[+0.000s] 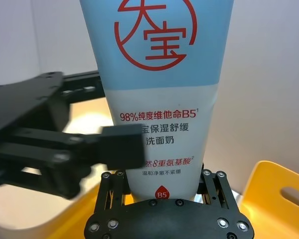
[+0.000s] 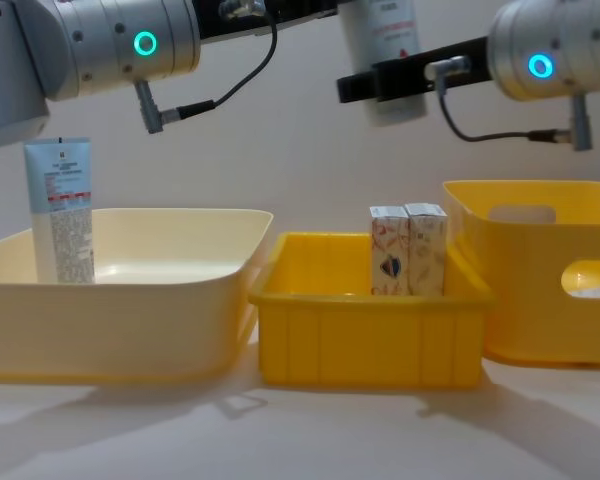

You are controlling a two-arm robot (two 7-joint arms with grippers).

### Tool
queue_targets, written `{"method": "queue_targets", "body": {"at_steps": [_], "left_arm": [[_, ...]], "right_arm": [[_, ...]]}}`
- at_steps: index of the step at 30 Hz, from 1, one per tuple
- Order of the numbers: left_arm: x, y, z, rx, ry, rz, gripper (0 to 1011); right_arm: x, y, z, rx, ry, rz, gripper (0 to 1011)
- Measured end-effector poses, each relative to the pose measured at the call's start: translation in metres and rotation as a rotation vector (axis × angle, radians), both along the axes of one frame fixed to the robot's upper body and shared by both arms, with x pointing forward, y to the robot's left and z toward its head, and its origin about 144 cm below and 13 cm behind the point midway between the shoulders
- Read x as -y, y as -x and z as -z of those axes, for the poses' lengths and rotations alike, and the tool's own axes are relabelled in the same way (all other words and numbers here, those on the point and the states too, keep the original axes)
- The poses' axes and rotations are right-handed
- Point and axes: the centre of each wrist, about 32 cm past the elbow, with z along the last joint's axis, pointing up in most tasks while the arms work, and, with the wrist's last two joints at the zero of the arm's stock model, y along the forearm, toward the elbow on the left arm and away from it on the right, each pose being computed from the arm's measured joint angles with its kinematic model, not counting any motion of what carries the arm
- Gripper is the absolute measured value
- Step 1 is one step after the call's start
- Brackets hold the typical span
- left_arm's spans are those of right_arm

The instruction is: Bimanual collaborative sorting of washing and personal care products

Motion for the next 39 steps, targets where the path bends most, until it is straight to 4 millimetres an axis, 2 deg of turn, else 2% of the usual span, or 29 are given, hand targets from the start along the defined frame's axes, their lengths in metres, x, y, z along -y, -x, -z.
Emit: {"method": "queue_targets", "body": {"at_steps": [5, 18, 20, 26, 39], "left_arm": [[0.0, 0.0, 0.0, 0.0, 0.0, 0.0, 1004], [0.0, 0.0, 0.0, 0.0, 0.0, 0.0, 1003], [0.0, 0.0, 0.0, 0.0, 0.0, 0.0, 1003], [0.0, 0.0, 0.0, 0.0, 0.0, 0.0, 1003], [0.0, 0.0, 0.0, 0.0, 0.0, 0.0, 1003]], "right_arm": [[0.015, -0.001, -0.001, 0.008, 0.006, 0.036, 665], [0.08, 0.004, -0.004, 0.023, 0.031, 0.175, 663], [0.086, 0.003, -0.005, 0.025, 0.034, 0.188, 663], [0.112, -0.012, -0.02, 0.011, 0.053, 0.242, 663], [0.134, -0.045, -0.05, -0.101, 0.091, 0.25, 663]]}}
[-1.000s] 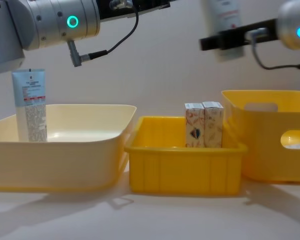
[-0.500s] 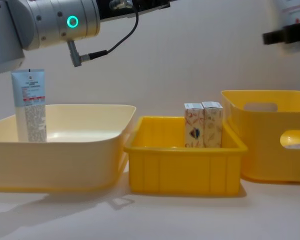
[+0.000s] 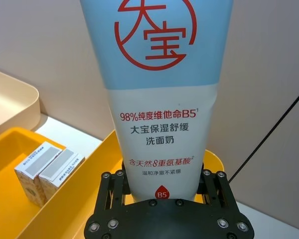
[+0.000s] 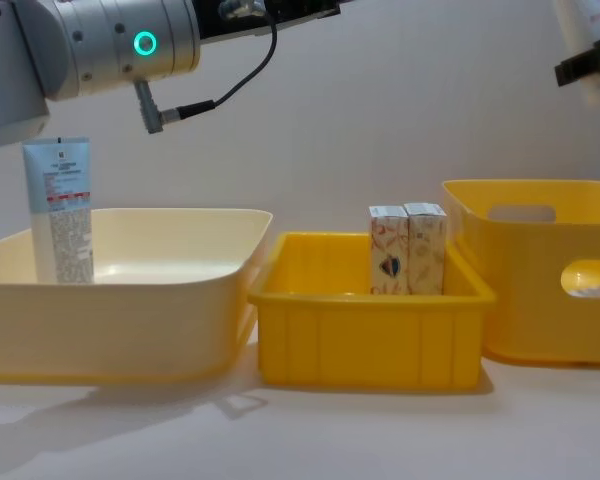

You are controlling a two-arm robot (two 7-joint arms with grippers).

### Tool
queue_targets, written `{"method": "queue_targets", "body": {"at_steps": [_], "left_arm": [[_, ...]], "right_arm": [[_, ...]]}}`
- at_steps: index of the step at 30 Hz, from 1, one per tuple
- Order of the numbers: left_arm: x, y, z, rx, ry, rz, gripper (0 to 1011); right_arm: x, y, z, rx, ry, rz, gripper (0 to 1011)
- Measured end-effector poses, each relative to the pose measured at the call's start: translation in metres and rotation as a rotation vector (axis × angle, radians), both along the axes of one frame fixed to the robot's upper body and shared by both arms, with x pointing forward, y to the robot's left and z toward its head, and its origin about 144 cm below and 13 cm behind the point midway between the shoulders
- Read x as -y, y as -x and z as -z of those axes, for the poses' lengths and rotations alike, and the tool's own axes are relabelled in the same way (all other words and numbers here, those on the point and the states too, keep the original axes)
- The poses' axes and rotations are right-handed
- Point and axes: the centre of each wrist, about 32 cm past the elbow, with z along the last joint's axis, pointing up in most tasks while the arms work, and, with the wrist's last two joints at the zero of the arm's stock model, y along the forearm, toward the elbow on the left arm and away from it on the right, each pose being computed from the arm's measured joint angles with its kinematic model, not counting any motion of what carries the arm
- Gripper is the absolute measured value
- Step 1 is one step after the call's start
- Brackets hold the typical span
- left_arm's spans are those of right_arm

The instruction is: Bimanual collaborative sorting of washing and personal care products

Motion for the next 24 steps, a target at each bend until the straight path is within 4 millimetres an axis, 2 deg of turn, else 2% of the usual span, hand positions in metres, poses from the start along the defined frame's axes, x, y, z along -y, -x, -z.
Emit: {"method": "queue_targets", "body": {"at_steps": [11, 21, 24], "left_arm": [[0.0, 0.0, 0.0, 0.0, 0.0, 0.0, 1004], [0.0, 0.0, 0.0, 0.0, 0.0, 0.0, 1003], [0.0, 0.0, 0.0, 0.0, 0.0, 0.0, 1004]], "right_arm": [[0.002, -0.031, -0.023, -0.157, 0.023, -0.037, 665], [-0.003, -0.053, -0.035, -0.313, 0.041, -0.088, 663], [-0.005, -0.059, -0.038, -0.36, 0.046, -0.106, 724]]}}
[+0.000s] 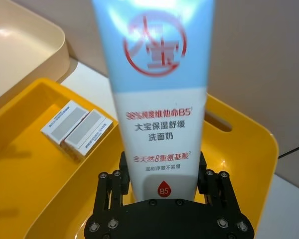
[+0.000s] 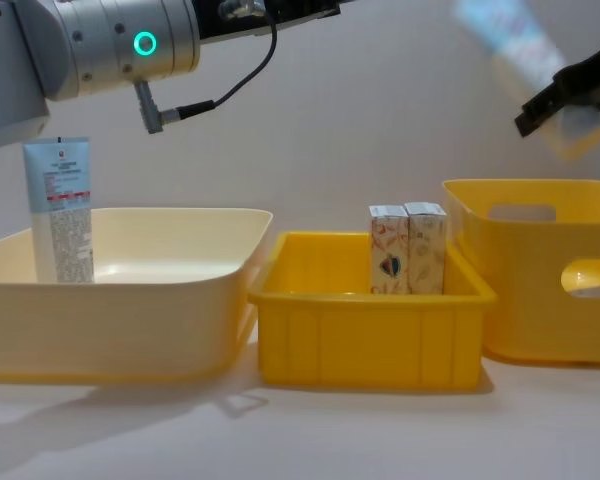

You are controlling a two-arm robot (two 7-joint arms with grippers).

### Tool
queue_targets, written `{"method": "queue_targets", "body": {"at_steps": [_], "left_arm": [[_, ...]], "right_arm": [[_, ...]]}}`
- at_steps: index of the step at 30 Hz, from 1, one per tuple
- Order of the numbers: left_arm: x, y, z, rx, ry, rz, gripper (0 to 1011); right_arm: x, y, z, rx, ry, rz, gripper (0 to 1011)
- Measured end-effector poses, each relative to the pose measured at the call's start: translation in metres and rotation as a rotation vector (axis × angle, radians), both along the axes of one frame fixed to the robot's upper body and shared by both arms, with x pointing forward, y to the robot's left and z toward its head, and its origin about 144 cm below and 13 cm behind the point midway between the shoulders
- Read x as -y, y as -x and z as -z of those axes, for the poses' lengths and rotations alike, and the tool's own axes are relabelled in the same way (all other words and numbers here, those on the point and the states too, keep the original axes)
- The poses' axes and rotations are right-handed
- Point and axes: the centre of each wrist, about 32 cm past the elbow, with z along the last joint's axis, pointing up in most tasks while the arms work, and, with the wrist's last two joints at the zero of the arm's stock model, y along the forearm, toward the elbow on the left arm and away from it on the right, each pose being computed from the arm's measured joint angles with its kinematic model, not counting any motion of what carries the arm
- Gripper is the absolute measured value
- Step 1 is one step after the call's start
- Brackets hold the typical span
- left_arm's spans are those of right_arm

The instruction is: Bimanual collaborative sorting of washing and personal care products

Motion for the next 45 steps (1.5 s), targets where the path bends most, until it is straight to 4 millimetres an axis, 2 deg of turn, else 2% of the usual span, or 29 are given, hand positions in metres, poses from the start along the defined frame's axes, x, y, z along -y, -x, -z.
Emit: {"method": "queue_targets", "body": {"at_steps": [2, 6, 11, 18, 27, 45], "left_arm": [[0.0, 0.0, 0.0, 0.0, 0.0, 0.0, 1003], [0.0, 0.0, 0.0, 0.0, 0.0, 0.0, 1003], [0.0, 0.0, 0.0, 0.0, 0.0, 0.0, 1003], [0.0, 0.0, 0.0, 0.0, 0.0, 0.0, 1003], [0.0, 0.0, 0.0, 0.0, 0.0, 0.0, 1003], [0.0, 0.0, 0.0, 0.0, 0.0, 0.0, 1003]], "right_arm": [[-0.001, -0.004, -0.001, -0.025, 0.005, -0.008, 754], [-0.005, -0.013, -0.004, -0.099, 0.015, -0.035, 903], [-0.01, -0.023, -0.005, -0.17, 0.024, -0.061, 1001], [-0.013, -0.033, -0.007, -0.243, 0.034, -0.083, 1001], [-0.013, -0.035, -0.01, -0.269, 0.04, -0.088, 1001], [0.0, -0.008, -0.019, -0.105, 0.019, -0.072, 1001]]}}
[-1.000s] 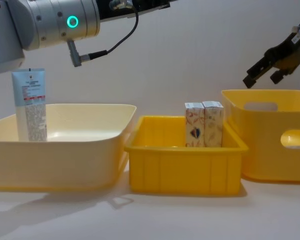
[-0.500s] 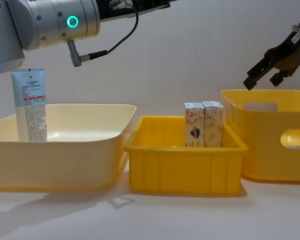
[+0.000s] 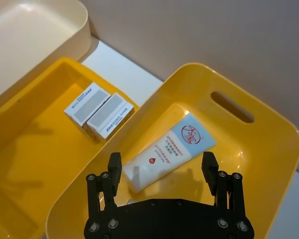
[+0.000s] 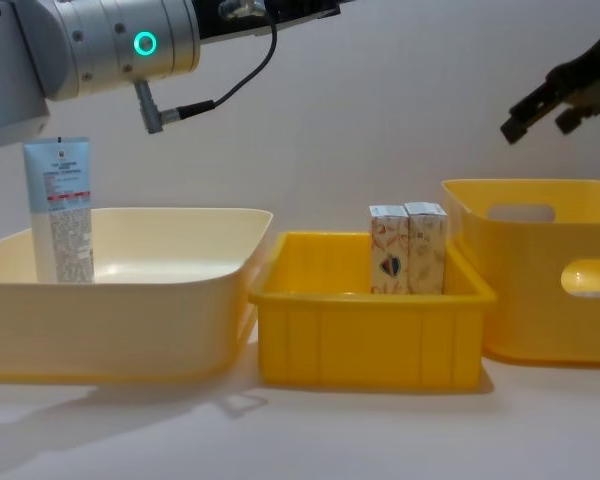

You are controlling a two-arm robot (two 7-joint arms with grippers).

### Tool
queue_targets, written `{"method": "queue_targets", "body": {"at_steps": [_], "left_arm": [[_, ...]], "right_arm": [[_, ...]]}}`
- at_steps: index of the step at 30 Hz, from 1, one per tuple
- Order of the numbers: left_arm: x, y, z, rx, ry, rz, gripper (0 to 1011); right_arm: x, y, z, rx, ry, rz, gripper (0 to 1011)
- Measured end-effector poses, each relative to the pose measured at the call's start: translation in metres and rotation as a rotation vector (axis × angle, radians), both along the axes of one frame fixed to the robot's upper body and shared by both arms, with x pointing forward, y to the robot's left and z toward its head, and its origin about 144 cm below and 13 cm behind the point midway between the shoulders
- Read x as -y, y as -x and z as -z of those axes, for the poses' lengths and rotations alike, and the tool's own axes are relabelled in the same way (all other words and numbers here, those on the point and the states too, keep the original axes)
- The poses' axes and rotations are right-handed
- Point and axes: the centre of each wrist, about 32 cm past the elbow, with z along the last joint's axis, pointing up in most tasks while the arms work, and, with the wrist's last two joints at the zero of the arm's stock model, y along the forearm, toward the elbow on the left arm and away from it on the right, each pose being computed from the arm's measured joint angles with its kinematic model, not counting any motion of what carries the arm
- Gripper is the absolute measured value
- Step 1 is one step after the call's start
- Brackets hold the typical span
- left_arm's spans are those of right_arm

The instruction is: Bimanual collaborative sorting of washing and personal care products

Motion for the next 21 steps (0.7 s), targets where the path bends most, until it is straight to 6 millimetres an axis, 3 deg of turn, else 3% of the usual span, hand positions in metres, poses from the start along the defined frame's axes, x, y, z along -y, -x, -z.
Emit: {"method": "queue_targets", "body": {"at_steps": [21], "left_arm": [[-0.001, 0.005, 0.008, -0.006, -0.02, -0.036, 1003]], "right_arm": [[0.023, 0.044, -0.009, 0.314, -0.042, 0.039, 1001]]}}
